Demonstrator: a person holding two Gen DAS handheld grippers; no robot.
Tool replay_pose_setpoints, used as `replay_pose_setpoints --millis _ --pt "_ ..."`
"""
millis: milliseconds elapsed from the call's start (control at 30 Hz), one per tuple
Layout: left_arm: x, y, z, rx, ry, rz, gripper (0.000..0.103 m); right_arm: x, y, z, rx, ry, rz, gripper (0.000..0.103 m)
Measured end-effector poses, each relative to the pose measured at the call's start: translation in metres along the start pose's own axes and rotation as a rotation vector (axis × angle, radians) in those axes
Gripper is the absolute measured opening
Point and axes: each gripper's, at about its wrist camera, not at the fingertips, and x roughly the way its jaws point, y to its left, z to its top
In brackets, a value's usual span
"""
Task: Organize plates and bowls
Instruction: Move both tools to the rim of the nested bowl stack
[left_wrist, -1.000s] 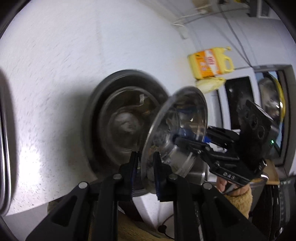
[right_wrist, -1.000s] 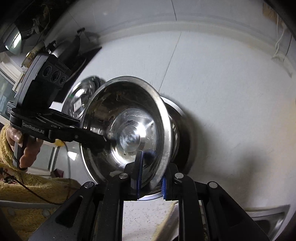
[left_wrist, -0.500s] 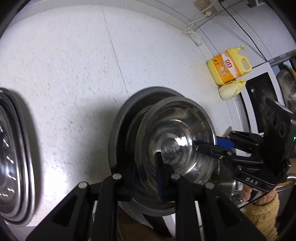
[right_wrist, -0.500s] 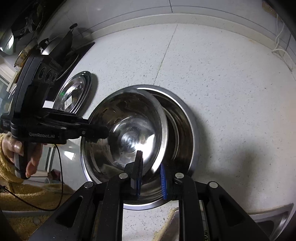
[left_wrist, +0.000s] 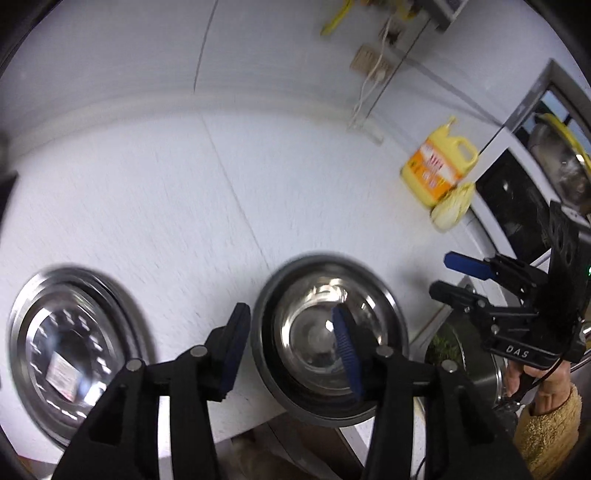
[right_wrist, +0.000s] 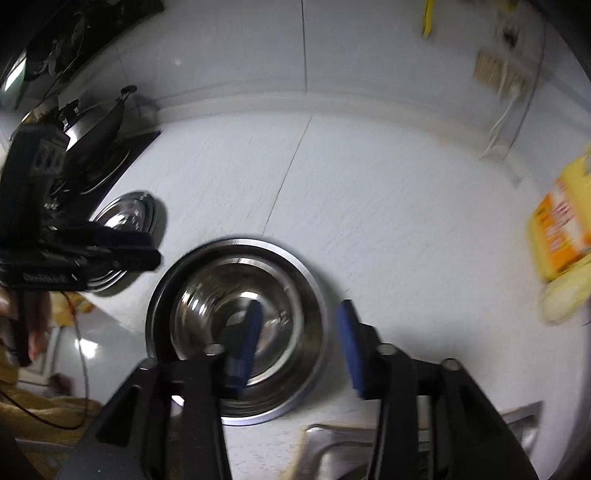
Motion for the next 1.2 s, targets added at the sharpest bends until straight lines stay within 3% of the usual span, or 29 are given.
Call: replay_pose_setpoints --millis 100,167,233,433,600,833,1000,1200 --pt "-0.022 -0.006 0.001 0.032 -0.054 0.015 0.049 -0.025 0.007 -0.004 -0.012 -0.073 -0.052 0.052" --pt "-0.031 -0.006 -0.003 0.057 -0.052 0.028 0.055 -0.039 0.014 -0.008 -0.012 -0.115 -0.103 0.059" --pt "-0.035 -0.004 -0.007 0.050 -0.035 0.016 0.056 -0.049 0.020 -0.013 -0.016 -0.135 -0.139 0.060" --pt "-0.051 -0.002 -0.024 0.026 -0.006 -0.065 0.060 -0.065 0.043 -0.027 -0.052 -0.139 -0.253 0.062" --pt "-0.068 -0.010 -0.039 0.072 -0.015 -0.087 0.060 -0.082 0.061 -0.035 -0.013 -0.133 -0.345 0.063" --pt "-0.061 -0.003 -0.059 0.041 0.015 -0.097 0.060 -0.099 0.087 -0.042 -0.010 -0.100 -0.455 0.073" --pt "-0.050 0.008 -0.063 -0.024 0.017 -0.032 0.060 -0.085 0.085 -0.041 -0.016 -0.064 -0.456 0.073" --pt "-0.028 0.011 -0.059 -0.104 0.026 0.081 0.060 -0.048 0.058 -0.035 0.005 -0.045 -0.366 0.073"
